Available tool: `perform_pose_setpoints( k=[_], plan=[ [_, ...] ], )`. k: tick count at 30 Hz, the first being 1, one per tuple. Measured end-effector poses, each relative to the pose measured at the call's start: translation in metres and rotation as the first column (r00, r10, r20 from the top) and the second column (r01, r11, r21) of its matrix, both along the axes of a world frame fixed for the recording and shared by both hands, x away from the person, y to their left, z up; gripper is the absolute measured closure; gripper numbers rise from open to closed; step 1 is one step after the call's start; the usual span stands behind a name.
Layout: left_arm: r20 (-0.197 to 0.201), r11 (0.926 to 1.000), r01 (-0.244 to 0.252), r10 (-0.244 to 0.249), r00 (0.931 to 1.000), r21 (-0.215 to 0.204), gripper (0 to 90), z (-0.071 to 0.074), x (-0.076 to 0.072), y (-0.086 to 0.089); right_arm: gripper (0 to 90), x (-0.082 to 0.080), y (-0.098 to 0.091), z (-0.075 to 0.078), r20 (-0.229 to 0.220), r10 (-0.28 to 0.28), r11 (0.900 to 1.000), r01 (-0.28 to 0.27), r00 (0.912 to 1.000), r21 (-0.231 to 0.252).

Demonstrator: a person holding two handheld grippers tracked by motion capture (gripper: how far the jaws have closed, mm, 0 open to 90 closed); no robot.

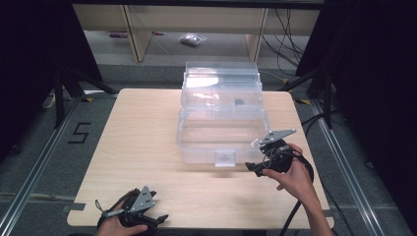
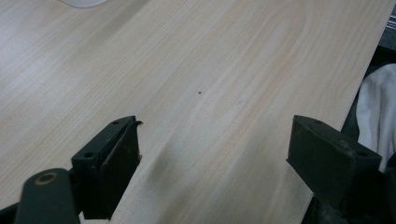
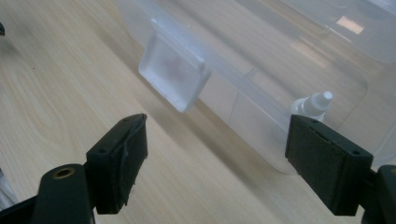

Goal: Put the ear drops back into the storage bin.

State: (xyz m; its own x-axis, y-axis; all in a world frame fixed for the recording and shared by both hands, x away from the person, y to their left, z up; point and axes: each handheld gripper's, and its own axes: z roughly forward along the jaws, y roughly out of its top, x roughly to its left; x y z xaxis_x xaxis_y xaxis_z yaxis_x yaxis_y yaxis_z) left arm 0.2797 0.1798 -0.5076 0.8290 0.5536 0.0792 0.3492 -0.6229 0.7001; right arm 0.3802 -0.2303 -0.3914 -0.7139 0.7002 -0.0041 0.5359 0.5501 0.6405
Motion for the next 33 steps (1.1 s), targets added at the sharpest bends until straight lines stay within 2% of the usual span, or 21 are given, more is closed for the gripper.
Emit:
perform_pose_setpoints(
  k=[2,3,4,5,6,9,10,11,14,17,19,20,22,23,25,26,28,29,30,31,33],
  plan=[
    [-0.001,1.0,0.001,-0.001,1.0,0.0,16.3,0.0,0.0,0.0,21.8,-0.003,0.001,-0.001,-0.036,-0.009,0.9999,0.01,0.9993,0.012],
    [-0.001,1.0,0.0,0.0,1.0,0.0,16.4,0.0,0.0,0.0,21.8,-0.003,0.0,-0.004,-0.001,0.008,0.9999,-0.008,1.0,0.008],
    [0.0,1.0,0.0,0.0,1.0,0.001,16.3,0.0,0.0,0.0,21.8,-0.003,0.0,-0.005,-0.01,0.019,0.9998,-0.019,0.9998,0.009],
    [-0.001,1.0,0.001,-0.001,1.0,0.0,16.3,0.0,0.0,0.0,21.6,-0.003,0.0,-0.007,0.026,0.026,0.9996,-0.026,0.9993,0.01],
    [-0.001,1.0,0.0,0.0,1.0,-0.001,16.4,0.0,0.0,0.0,21.6,-0.004,0.0,-0.008,0.008,0.031,0.9995,-0.031,0.9995,0.009],
    [-0.004,1.0,0.001,-0.001,1.0,0.001,16.3,0.0,0.0,0.0,21.4,-0.005,0.0,-0.013,0.022,0.036,0.9993,-0.036,0.9991,0.007],
    [-0.003,1.0,-0.001,0.001,1.0,0.0,16.3,0.0,0.0,0.0,21.5,-0.007,0.001,-0.013,-0.003,0.025,0.9995,-0.025,0.9997,0.018],
    [-0.003,1.0,0.0,0.0,1.0,0.001,16.4,0.0,0.0,0.0,21.5,-0.006,0.0,-0.017,0.032,0.038,0.9991,-0.039,0.9988,0.018],
    [-0.003,1.0,0.0,0.0,1.0,0.0,16.3,0.0,0.0,0.0,21.4,-0.007,0.0,-0.02,0.043,0.037,0.9988,-0.038,0.9984,0.029],
    [-0.002,1.0,0.0,0.0,1.0,-0.001,16.3,0.0,0.0,0.0,22.1,-0.012,0.001,-0.022,0.021,0.009,0.9996,-0.01,0.9997,0.028],
    [0.003,1.0,-0.001,0.001,1.0,0.001,16.3,0.0,0.0,0.0,22.2,-0.012,0.0,-0.026,0.034,0.026,0.9993,-0.027,0.9991,0.026],
    [0.01,0.9998,0.017,-0.017,0.9998,0.009,16.3,0.001,0.001,0.0,22.1,-0.014,0.0,-0.029,0.029,0.031,0.9992,-0.031,0.9991,0.026],
    [0.011,0.9998,0.017,-0.017,0.9998,0.007,16.3,0.001,0.001,0.0,22.1,-0.015,0.0,-0.03,0.02,0.021,0.9992,-0.021,0.9996,0.032],
    [0.011,0.9998,0.017,-0.017,0.9998,0.007,16.3,0.001,0.001,0.0,21.9,-0.017,-0.001,-0.033,0.036,0.016,0.9995,-0.017,0.9992,0.025],
    [0.014,0.9998,0.016,-0.016,0.9998,0.009,16.4,0.001,0.001,0.0,21.9,-0.016,-0.002,-0.034,0.03,0.029,0.9993,-0.03,0.9991,0.021],
    [0.013,0.9998,0.017,-0.017,0.9998,0.008,16.3,0.002,0.001,0.0,21.4,-0.02,-0.002,-0.036,0.024,-0.001,0.9997,0.0,0.9997,0.026],
    [0.012,0.9998,0.016,-0.017,0.9998,0.007,16.3,0.002,0.001,0.0,21.1,-0.019,-0.001,-0.039,0.043,0.008,0.9994,-0.009,0.9991,0.032],
    [0.012,0.9998,0.017,-0.017,0.9998,0.009,16.3,0.002,0.001,0.0,21.6,-0.02,-0.002,-0.039,0.027,0.014,0.9996,-0.015,0.9995,0.023],
    [0.011,0.9998,0.017,-0.017,0.9998,0.008,16.3,0.002,0.001,0.0,21.6,-0.02,-0.001,-0.041,0.023,0.015,0.9991,-0.016,0.9996,0.038],
    [0.011,0.9998,0.017,-0.018,0.9998,0.008,16.3,0.002,0.001,0.0,21.2,-0.021,0.0,-0.044,0.039,-0.003,0.9991,0.001,0.9992,0.042],
    [0.014,0.9998,0.017,-0.017,0.9998,0.01,16.3,0.001,0.001,0.0,21.2,-0.023,0.001,-0.045,0.03,-0.004,0.9992,0.002,0.9995,0.039]
  ],
)
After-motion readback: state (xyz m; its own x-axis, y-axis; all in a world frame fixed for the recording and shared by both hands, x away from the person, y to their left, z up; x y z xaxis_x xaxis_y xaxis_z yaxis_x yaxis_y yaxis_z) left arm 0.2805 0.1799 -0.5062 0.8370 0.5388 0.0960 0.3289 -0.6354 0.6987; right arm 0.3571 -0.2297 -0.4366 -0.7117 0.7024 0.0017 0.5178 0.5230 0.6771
